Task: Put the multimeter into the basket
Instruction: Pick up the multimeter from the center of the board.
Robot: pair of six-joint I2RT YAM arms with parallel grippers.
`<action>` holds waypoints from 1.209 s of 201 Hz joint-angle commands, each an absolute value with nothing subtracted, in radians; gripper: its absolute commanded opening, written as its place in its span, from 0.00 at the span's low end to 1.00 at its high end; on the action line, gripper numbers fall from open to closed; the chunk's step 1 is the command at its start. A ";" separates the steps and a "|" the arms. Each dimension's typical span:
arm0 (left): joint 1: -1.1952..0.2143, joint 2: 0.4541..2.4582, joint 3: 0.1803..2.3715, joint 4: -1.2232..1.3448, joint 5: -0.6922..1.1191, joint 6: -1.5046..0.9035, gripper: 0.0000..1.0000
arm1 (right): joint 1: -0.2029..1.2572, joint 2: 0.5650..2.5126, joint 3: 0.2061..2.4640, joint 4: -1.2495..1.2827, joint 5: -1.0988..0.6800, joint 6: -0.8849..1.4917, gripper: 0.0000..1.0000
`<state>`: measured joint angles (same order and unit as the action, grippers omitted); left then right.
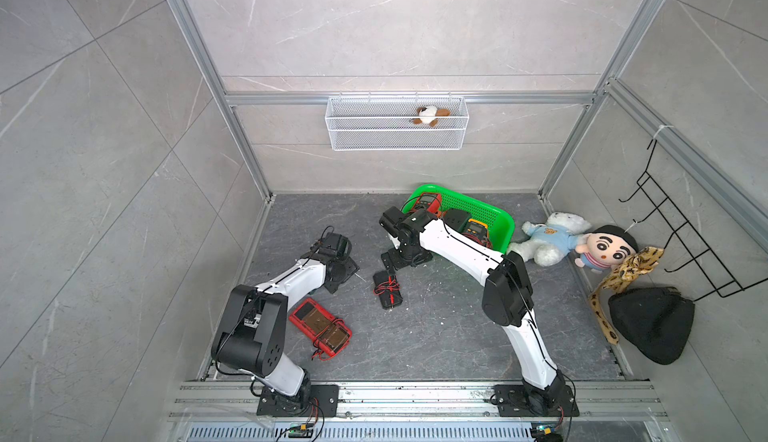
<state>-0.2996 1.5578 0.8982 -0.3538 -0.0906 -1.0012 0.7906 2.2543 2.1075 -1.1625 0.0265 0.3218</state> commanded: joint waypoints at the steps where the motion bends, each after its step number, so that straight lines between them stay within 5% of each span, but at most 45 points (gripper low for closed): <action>1: -0.287 1.515 0.879 -0.371 -0.163 -1.028 0.92 | 0.831 2.262 2.142 -1.215 -0.029 0.317 1.00; 10: -0.285 1.508 0.877 -0.375 -0.173 -1.031 1.00 | 0.837 2.284 2.159 -1.229 -0.044 0.315 1.00; 154: -0.284 1.462 0.837 -0.370 -0.216 -1.054 0.98 | 0.864 2.703 2.672 -1.485 0.025 0.280 0.99; 243: -0.283 1.492 0.868 -0.367 -0.224 -1.046 0.98 | 0.834 2.935 3.148 -1.730 -0.002 0.285 0.66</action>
